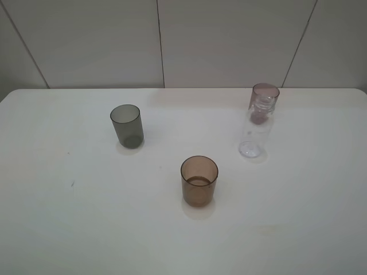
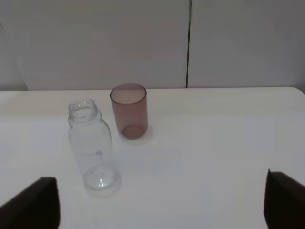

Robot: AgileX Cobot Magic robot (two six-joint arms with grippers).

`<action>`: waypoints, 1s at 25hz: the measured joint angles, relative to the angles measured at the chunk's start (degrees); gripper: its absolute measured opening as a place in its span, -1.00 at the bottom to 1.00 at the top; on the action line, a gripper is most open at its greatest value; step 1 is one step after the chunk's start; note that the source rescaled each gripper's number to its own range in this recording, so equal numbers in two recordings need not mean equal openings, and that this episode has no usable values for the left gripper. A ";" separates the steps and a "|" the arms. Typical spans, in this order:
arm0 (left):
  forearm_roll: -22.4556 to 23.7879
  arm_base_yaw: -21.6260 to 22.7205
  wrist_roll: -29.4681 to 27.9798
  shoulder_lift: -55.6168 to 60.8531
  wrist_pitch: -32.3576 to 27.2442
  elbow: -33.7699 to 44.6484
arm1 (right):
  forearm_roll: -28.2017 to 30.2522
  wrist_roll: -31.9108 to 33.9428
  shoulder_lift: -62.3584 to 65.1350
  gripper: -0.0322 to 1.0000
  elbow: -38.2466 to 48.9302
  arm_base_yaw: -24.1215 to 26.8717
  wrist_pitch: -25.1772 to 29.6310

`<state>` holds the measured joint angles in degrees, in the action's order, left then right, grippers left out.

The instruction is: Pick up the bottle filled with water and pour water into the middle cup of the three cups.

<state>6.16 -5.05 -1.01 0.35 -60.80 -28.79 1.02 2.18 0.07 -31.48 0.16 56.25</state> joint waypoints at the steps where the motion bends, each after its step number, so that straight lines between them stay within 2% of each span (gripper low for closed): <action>1: 0.00 0.00 0.00 0.00 0.00 0.00 | 0.00 0.00 0.00 0.89 0.14 -0.12 0.00; 4: 0.00 0.00 0.00 0.00 0.00 0.00 | -0.66 0.00 0.00 0.89 0.14 -0.18 0.34; 10: 0.00 0.00 0.00 0.00 0.00 0.00 | -1.02 0.00 0.04 0.89 1.85 -0.18 4.40; 25: 0.00 0.00 0.00 0.00 0.00 0.00 | -1.02 0.00 0.04 0.89 1.85 -0.16 4.41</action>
<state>6.16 -5.05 -1.01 0.35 -60.80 -28.79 0.00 2.18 0.11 -29.63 0.00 60.66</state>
